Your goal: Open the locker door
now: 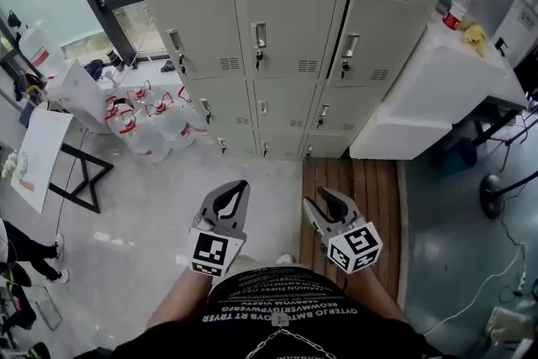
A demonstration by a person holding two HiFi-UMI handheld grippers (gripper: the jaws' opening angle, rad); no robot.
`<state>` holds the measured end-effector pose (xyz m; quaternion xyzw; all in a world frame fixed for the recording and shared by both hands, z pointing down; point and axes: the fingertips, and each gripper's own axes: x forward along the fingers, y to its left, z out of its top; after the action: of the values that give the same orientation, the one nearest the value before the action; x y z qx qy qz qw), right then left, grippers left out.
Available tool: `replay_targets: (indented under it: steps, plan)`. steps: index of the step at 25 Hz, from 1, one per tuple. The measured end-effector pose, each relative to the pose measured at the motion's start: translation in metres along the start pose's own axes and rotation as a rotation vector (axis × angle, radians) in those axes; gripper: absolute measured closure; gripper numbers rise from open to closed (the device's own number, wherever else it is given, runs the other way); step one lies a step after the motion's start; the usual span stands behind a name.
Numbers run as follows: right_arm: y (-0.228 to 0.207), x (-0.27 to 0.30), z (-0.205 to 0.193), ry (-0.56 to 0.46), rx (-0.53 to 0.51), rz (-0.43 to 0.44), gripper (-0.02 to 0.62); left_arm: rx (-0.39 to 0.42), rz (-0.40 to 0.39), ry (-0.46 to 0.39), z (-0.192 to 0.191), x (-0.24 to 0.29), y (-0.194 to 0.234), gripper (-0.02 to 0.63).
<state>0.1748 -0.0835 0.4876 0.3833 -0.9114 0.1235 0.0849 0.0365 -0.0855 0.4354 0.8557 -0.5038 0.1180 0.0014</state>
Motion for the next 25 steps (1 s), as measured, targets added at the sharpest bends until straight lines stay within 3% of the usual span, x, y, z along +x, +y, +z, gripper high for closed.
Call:
replay_targets:
  steps: [8,19,25]
  plan:
    - [-0.014,0.03,0.003,0.017,-0.011,0.015,0.462,-0.057,0.047,0.045,-0.027,0.011,0.029,0.614]
    - [-0.045,0.1,0.031,0.009,-0.007,-0.042,0.456,-0.032,-0.051,-0.01,-0.009,0.085,0.082,0.614]
    - [-0.06,0.149,0.047,0.016,0.006,-0.055,0.456,-0.044,-0.052,-0.005,-0.011,0.116,0.132,0.614]
